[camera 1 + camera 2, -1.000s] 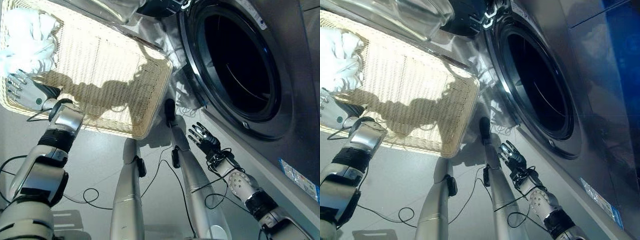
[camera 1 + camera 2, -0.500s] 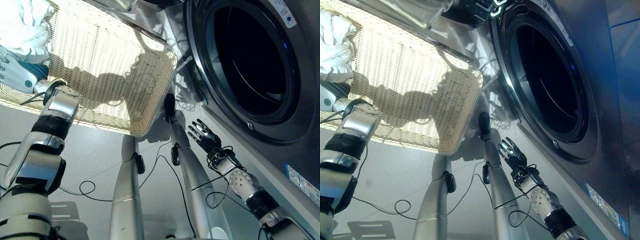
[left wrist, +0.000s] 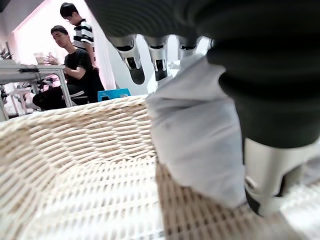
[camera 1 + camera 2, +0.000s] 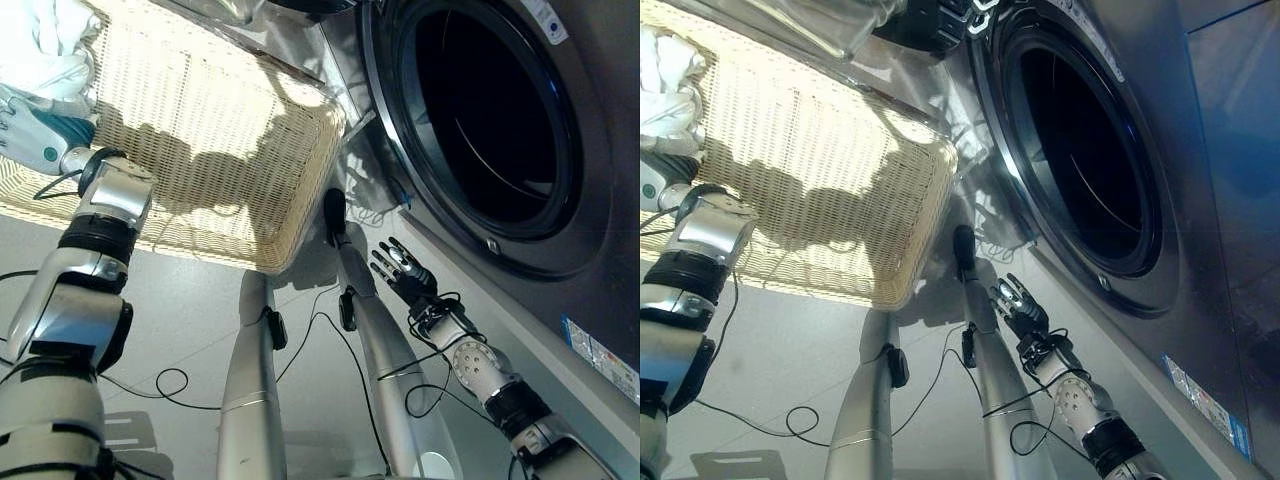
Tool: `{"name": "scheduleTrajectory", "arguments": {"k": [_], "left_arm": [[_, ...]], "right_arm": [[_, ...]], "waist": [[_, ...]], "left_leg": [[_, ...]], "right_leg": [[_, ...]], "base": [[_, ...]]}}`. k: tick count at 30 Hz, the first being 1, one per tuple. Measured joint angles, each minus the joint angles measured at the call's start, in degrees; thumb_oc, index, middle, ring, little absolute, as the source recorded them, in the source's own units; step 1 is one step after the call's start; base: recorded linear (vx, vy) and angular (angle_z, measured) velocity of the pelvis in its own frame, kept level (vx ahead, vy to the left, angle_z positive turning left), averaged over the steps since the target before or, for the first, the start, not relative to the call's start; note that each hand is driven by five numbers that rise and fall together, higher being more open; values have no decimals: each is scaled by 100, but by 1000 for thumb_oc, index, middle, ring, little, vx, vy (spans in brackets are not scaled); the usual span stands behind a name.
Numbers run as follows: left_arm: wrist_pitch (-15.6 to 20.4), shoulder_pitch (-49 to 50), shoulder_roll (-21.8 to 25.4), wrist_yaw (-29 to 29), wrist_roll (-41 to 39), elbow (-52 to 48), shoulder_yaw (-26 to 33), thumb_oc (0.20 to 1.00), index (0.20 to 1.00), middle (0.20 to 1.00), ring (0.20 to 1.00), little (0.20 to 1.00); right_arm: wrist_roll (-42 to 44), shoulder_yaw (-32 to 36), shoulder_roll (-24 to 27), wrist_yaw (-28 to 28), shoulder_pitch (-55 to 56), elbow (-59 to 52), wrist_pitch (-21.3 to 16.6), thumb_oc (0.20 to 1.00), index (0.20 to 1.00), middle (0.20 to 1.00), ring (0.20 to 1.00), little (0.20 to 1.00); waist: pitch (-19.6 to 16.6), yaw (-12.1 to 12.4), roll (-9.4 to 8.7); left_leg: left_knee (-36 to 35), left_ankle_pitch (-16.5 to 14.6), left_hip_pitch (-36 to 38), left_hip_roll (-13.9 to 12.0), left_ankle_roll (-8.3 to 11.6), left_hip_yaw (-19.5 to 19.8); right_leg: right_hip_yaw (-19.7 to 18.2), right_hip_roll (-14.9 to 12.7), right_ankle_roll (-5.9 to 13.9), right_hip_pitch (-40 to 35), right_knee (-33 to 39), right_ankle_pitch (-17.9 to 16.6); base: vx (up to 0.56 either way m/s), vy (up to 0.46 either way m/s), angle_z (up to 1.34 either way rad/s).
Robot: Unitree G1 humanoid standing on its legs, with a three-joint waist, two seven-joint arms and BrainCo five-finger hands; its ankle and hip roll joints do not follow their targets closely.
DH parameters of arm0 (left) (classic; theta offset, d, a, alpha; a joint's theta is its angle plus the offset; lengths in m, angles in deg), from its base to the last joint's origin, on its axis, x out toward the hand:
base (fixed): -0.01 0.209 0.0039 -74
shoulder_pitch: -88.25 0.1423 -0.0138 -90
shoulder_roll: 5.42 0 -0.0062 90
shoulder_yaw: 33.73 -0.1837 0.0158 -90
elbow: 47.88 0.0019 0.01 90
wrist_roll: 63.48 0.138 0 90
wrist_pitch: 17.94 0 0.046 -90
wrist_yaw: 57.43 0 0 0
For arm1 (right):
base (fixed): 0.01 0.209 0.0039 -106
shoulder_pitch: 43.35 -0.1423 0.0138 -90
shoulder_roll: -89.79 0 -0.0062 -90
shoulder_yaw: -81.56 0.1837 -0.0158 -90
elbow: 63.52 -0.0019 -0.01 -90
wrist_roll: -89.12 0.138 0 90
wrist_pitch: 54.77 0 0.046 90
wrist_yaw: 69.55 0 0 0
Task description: Put the clothes into the washing machine.
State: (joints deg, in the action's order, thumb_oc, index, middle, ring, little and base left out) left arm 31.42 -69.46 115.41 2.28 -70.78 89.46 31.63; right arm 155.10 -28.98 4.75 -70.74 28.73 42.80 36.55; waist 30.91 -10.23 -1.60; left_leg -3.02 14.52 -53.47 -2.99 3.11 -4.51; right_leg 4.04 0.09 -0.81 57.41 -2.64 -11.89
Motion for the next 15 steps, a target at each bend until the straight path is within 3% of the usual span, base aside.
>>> {"name": "scheduleTrajectory", "arguments": {"k": [2, 4, 9, 15], "left_arm": [[-392, -173, 63, -321, 364, 140, -174, 200, 200, 200, 200, 200], [-639, -243, 119, -559, 703, 213, -296, 200, 200, 200, 200, 200], [-1004, -536, 351, -2011, 1153, 534, -533, 200, 200, 200, 200, 200], [-1081, -724, 533, -2646, 1552, 779, -805, 200, 200, 200, 200, 200]], "right_arm": [[1, 50, -5, 0, -15, -1, 3, 1000, 1000, 1000, 1000, 1000], [1, 75, -6, 0, -35, -1, 0, 1000, 1000, 1000, 1000, 1000], [70, 154, -11, 17, -190, -23, 2, 1000, 1000, 1000, 1000, 1000], [217, 302, 43, 116, -268, -24, 0, 1000, 1000, 1000, 1000, 1000]], "waist": [[0, -1, -1], [0, -2, -1], [-94, -19, -131], [-97, -9, -136]], "left_leg": [[12, 2, -64, 0, -2, -3], [46, 3, -100, -2, -4, -8], [86, -41, -236, -17, 46, -14], [157, -45, -352, -41, 50, -20]], "right_leg": [[-6, 2, -1, 65, -4, -2], [-14, 4, -12, 86, -4, -11], [-61, 43, -6, 246, -5, -22], [-67, 54, -40, 330, -5, -68]], "base": [[0, 0, 0], [0, 0, 0], [5, 6, -2], [2, 2, -1]]}}
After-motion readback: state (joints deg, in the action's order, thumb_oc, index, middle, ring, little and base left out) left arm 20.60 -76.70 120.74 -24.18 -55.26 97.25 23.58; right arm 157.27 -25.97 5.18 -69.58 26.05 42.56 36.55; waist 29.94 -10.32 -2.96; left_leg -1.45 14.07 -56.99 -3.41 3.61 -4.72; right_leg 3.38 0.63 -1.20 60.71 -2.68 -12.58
